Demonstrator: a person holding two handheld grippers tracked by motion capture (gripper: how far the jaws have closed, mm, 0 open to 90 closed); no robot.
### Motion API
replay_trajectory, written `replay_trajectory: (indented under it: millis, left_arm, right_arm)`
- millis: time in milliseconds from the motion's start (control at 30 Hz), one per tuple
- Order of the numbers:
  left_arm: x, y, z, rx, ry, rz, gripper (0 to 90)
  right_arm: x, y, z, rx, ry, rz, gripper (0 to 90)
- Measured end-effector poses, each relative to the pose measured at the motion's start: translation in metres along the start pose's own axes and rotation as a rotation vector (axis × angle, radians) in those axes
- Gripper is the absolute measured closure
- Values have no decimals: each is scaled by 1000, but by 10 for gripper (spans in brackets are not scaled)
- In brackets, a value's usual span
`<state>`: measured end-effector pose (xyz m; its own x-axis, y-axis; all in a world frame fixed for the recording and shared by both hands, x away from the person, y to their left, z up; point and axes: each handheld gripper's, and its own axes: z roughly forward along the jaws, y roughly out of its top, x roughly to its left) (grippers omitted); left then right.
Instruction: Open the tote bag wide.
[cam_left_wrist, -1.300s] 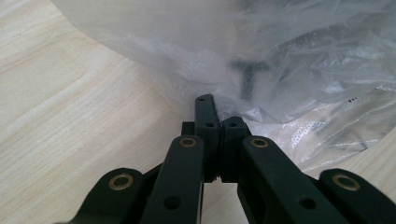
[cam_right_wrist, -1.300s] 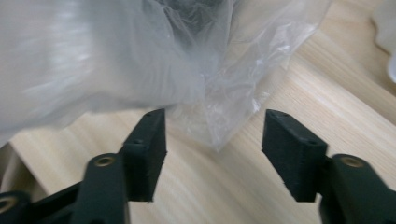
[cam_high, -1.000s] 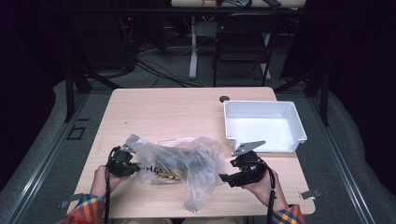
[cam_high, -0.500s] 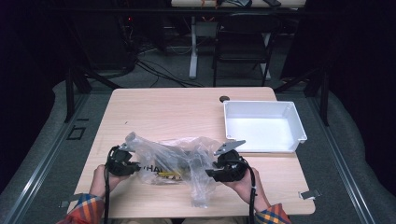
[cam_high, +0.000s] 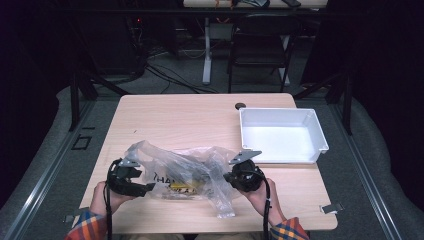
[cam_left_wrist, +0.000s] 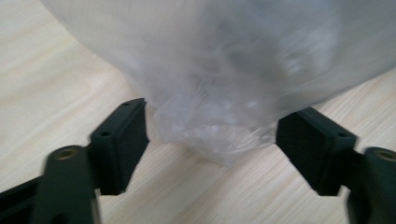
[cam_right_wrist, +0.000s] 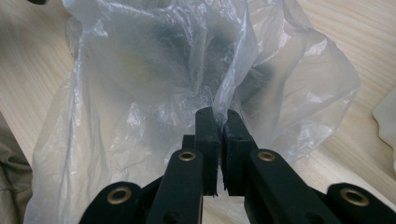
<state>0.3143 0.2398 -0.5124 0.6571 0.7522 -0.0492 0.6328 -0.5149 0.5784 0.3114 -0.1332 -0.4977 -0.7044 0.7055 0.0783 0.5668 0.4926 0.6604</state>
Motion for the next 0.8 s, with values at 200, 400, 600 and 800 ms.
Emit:
replay_trajectory:
  millis: [200,400,600,800]
  left_arm:
    - [-13,5,-17,-134,114,-2,245]
    - [-5,5,-6,-187,111,4,699]
    - [8,4,6,-134,70,-7,897]
    - [23,-4,9,-66,62,-31,900]
  right_arm:
    - [1,1,-1,-18,-12,-7,873]
    - [1,2,0,-30,-53,-13,877]
    - [-1,7,9,6,-181,-58,882]
    - [-16,7,27,72,-248,-46,883]
